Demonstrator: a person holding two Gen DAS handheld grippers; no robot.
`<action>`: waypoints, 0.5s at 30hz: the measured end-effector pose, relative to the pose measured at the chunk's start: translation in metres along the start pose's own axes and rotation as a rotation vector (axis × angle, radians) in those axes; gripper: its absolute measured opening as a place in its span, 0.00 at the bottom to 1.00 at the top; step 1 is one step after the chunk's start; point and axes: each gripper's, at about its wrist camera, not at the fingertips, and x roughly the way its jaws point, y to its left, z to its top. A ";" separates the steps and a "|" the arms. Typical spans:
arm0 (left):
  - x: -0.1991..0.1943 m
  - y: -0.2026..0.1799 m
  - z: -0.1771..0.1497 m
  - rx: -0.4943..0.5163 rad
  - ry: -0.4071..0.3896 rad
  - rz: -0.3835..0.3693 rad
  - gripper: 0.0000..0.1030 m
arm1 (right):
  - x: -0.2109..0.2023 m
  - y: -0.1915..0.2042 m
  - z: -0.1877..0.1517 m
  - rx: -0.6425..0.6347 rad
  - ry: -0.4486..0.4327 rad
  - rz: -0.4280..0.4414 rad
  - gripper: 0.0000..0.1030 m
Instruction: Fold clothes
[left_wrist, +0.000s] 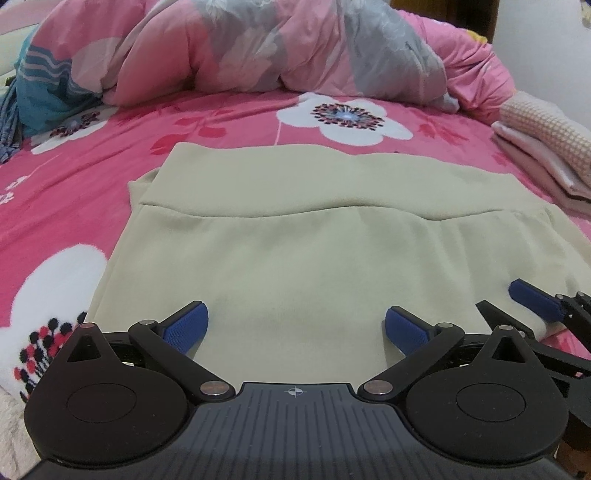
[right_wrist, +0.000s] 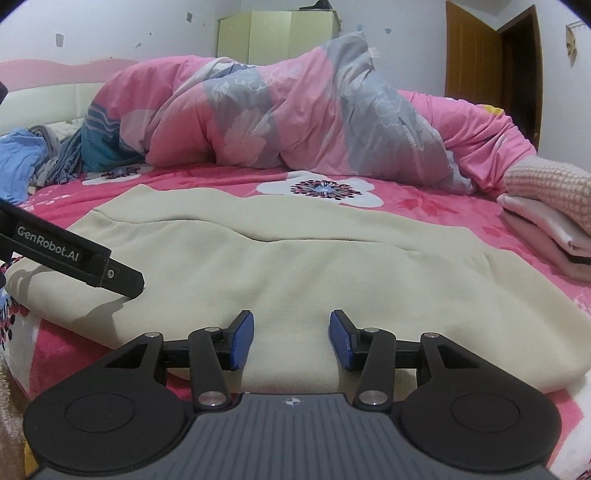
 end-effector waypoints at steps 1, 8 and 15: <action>0.000 -0.001 0.000 -0.001 0.005 0.005 1.00 | 0.000 0.000 0.000 0.001 -0.001 0.001 0.47; 0.001 -0.003 0.001 0.000 0.015 0.021 1.00 | 0.000 0.000 0.000 0.006 -0.002 0.006 0.47; 0.002 -0.005 0.001 0.000 0.023 0.031 1.00 | 0.000 -0.002 -0.001 0.010 0.001 0.014 0.47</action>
